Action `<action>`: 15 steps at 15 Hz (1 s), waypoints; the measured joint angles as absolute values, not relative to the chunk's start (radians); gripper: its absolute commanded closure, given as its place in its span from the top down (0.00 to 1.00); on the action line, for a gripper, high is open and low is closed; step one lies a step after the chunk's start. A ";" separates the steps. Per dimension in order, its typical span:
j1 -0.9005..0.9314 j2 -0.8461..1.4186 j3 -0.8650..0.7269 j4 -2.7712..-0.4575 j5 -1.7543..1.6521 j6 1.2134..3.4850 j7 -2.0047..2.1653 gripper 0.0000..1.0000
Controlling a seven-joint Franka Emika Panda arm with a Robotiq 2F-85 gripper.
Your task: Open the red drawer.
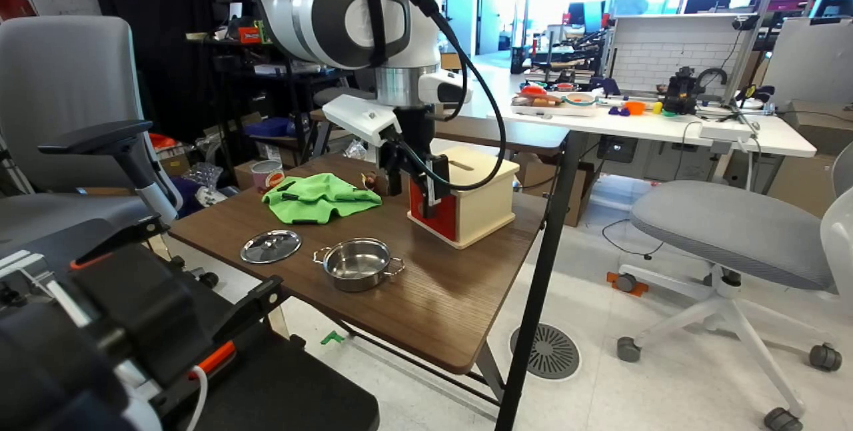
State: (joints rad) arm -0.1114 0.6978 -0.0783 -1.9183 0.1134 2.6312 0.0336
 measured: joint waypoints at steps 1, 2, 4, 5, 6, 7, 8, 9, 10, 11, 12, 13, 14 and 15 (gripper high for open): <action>-0.111 0.706 -0.078 -1.911 0.113 2.632 0.037 1.00; -0.111 0.714 -0.078 -1.904 0.113 2.632 0.041 1.00; -0.111 0.731 -0.078 -1.889 0.113 2.632 0.049 1.00; -0.111 0.740 -0.078 -1.881 0.113 2.632 0.052 1.00; -0.111 0.748 -0.078 -1.873 0.113 2.633 0.055 1.00; -0.110 0.756 -0.078 -1.864 0.112 2.633 0.058 0.99; -0.109 0.763 -0.078 -1.857 0.112 2.633 0.060 1.00; -0.109 0.769 -0.078 -1.850 0.112 2.636 0.062 1.00; -0.108 0.774 -0.078 -1.846 0.112 2.650 0.062 1.00; -0.108 0.778 -0.078 -1.844 0.112 2.662 0.062 0.99; -0.108 0.782 -0.078 -1.840 0.112 2.673 0.062 0.96; -0.107 0.787 -0.078 -1.838 0.111 2.683 0.063 0.89; -0.106 0.792 -0.078 -1.837 0.110 2.697 0.063 0.72; -0.105 0.796 -0.078 -1.837 0.110 2.709 0.063 0.71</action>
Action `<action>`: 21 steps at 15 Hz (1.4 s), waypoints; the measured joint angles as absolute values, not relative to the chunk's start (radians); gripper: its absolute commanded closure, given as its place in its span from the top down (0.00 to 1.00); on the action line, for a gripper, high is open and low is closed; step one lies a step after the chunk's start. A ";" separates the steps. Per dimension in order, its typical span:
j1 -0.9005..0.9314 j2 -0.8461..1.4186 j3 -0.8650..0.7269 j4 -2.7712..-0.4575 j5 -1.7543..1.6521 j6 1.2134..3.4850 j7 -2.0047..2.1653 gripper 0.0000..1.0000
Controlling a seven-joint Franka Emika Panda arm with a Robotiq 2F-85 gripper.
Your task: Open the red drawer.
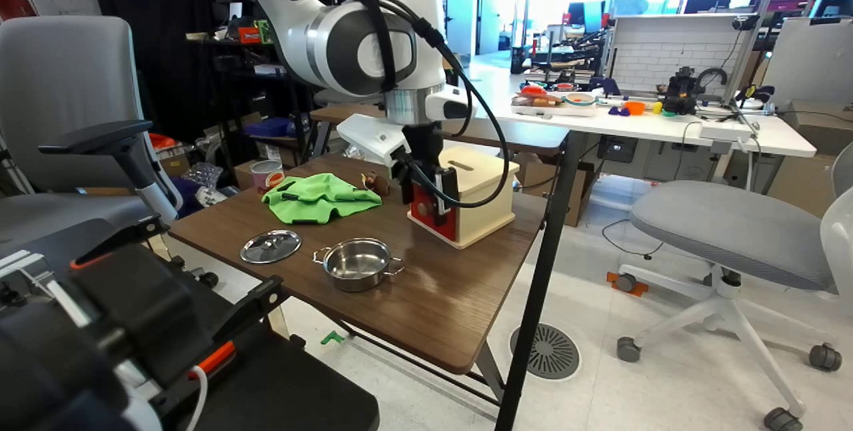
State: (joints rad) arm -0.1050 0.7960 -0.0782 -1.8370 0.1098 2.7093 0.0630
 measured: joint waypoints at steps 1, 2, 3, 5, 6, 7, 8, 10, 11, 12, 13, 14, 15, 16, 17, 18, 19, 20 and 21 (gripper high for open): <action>-0.104 0.799 -0.078 -1.837 0.109 2.716 0.063 0.64; -0.102 0.800 -0.078 -1.837 0.109 2.721 0.063 0.55; -0.101 0.801 -0.078 -1.837 0.109 2.726 0.063 0.48; -0.100 0.803 -0.078 -1.837 0.109 2.729 0.063 0.32; -0.100 0.803 -0.078 -1.837 0.109 2.729 0.063 0.26; -0.100 0.803 -0.078 -1.836 0.109 2.729 0.063 0.17; -0.100 0.803 -0.078 -1.836 0.109 2.729 0.063 0.11; -0.100 0.802 -0.072 -1.834 0.109 2.729 0.064 0.06; -0.100 0.802 -0.072 -1.834 0.109 2.728 0.066 0.07; -0.100 0.802 -0.072 -1.834 0.109 2.727 0.066 0.07; -0.100 0.802 -0.072 -1.834 0.109 2.726 0.066 0.07; -0.100 0.800 -0.072 -1.836 0.109 2.723 0.066 0.07; -0.100 0.797 -0.072 -1.840 0.109 2.717 0.066 0.07; -0.100 0.793 -0.072 -1.844 0.108 2.708 0.065 0.07; -0.099 0.789 -0.072 -1.850 0.107 2.700 0.065 0.07; -0.098 0.783 -0.072 -1.859 0.106 2.695 0.064 0.07; -0.097 0.777 -0.072 -1.871 0.105 2.694 0.063 0.07; -0.095 0.768 -0.072 -1.885 0.104 2.693 0.063 0.07; -0.094 0.759 -0.072 -1.902 0.103 2.692 0.063 0.07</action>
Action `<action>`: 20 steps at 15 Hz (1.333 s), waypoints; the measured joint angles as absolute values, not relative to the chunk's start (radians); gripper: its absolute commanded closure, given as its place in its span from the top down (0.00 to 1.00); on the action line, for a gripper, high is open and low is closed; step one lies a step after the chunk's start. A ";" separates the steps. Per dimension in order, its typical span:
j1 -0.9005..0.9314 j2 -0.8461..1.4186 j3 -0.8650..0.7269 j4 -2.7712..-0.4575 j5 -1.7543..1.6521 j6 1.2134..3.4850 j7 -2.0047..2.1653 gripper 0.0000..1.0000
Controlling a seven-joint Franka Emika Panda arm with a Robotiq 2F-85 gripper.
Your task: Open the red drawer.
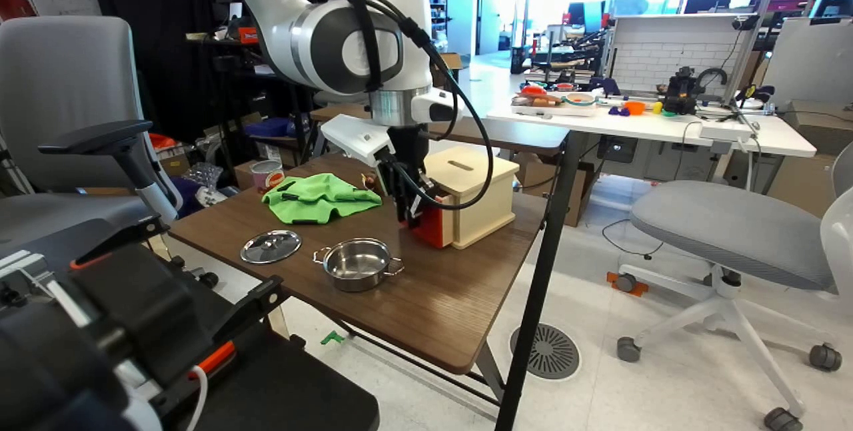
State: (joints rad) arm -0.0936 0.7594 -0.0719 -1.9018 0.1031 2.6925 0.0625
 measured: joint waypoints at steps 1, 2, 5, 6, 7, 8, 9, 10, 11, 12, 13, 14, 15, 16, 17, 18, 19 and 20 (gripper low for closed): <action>-0.091 0.750 -0.072 -1.920 0.102 2.692 0.062 0.07; -0.089 0.740 -0.072 -1.939 0.100 2.692 0.062 0.07; -0.082 0.717 -0.072 -1.991 0.094 2.692 0.062 0.07; -0.080 0.710 -0.073 -2.004 0.090 2.692 0.062 0.52; -0.077 0.705 -0.074 -2.015 0.085 2.692 0.063 0.54; -0.074 0.701 -0.076 -2.022 0.082 2.691 0.063 0.60; -0.070 0.700 -0.077 -2.028 0.077 2.687 0.064 0.68; -0.067 0.700 -0.078 -2.032 0.072 2.682 0.064 0.75; -0.065 0.700 -0.078 -2.035 0.067 2.676 0.065 0.81; -0.064 0.700 -0.079 -2.038 0.065 2.670 0.065 0.89; -0.062 0.700 -0.079 -2.039 0.064 2.666 0.065 0.96; -0.061 0.699 -0.079 -2.040 0.063 2.663 0.065 0.99; -0.060 0.695 -0.079 -2.041 0.063 2.661 0.065 1.00; -0.060 0.687 -0.079 -2.044 0.063 2.659 0.066 1.00; -0.060 0.673 -0.078 -2.051 0.064 2.658 0.066 1.00; -0.060 0.650 -0.077 -2.063 0.064 2.657 0.066 1.00; -0.060 0.620 -0.076 -2.081 0.064 2.651 0.066 1.00; -0.062 0.582 -0.071 -2.107 0.065 2.641 0.059 1.00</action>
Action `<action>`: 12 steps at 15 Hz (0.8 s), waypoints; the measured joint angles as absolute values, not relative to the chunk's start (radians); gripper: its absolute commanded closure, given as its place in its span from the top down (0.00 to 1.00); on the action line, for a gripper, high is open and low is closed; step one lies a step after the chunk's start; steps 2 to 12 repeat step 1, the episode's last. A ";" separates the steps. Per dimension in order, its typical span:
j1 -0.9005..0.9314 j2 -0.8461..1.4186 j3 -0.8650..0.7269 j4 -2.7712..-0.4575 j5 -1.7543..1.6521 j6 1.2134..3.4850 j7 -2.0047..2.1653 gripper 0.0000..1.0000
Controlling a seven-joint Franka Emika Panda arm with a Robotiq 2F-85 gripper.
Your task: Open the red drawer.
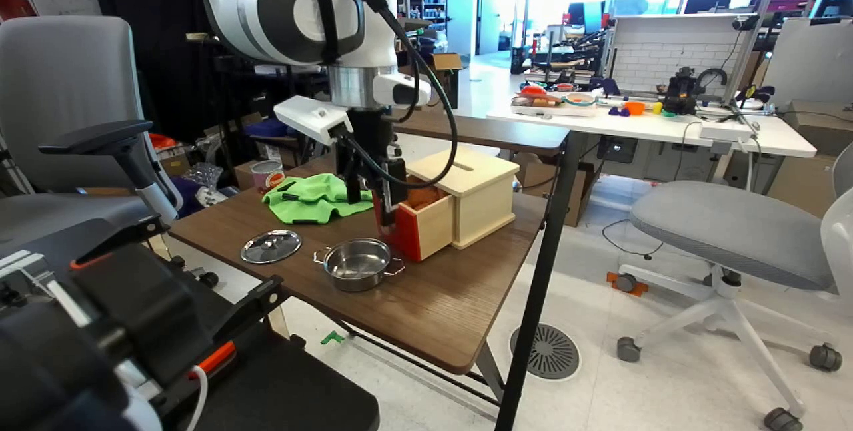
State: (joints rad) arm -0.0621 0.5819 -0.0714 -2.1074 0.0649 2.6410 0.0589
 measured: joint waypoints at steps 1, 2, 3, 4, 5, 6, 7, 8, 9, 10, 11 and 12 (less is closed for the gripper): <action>-0.067 0.541 -0.063 -2.139 0.068 2.625 0.045 1.00; -0.067 0.541 -0.063 -2.139 0.068 2.625 0.045 1.00; -0.067 0.541 -0.063 -2.139 0.068 2.625 0.045 1.00; -0.067 0.541 -0.063 -2.139 0.068 2.625 0.045 1.00; -0.067 0.541 -0.063 -2.139 0.068 2.625 0.045 1.00; -0.067 0.541 -0.063 -2.139 0.068 2.625 0.045 1.00; -0.067 0.541 -0.063 -2.139 0.068 2.625 0.045 1.00; -0.067 0.541 -0.063 -2.139 0.068 2.625 0.045 1.00; -0.067 0.541 -0.063 -2.139 0.068 2.625 0.045 1.00; -0.067 0.541 -0.063 -2.139 0.068 2.625 0.045 1.00; -0.067 0.541 -0.063 -2.139 0.068 2.625 0.045 1.00; -0.067 0.541 -0.063 -2.139 0.068 2.625 0.045 1.00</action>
